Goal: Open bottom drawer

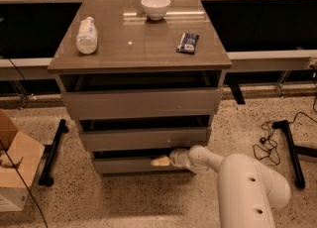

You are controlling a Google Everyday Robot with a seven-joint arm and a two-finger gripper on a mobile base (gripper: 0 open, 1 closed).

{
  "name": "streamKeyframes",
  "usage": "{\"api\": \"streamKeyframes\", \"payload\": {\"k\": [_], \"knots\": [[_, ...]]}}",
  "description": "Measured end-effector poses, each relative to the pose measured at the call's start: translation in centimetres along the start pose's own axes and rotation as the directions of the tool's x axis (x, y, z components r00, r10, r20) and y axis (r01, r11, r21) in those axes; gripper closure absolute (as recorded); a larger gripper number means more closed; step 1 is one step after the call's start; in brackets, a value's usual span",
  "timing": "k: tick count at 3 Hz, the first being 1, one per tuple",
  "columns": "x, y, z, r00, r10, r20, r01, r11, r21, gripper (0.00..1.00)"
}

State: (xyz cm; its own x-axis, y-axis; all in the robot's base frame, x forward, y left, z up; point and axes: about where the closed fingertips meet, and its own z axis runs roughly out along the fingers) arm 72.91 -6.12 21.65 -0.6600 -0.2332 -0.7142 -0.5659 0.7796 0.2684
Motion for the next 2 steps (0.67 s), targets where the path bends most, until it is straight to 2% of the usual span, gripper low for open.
{"api": "streamKeyframes", "payload": {"k": [1, 2], "knots": [[1.3, 1.1, 0.4, 0.996, -0.055, -0.067, 0.055, 0.9985, 0.002, 0.12], [3.5, 2.0, 0.1, 0.965, -0.166, -0.202, 0.172, 0.9851, 0.013, 0.30]]}}
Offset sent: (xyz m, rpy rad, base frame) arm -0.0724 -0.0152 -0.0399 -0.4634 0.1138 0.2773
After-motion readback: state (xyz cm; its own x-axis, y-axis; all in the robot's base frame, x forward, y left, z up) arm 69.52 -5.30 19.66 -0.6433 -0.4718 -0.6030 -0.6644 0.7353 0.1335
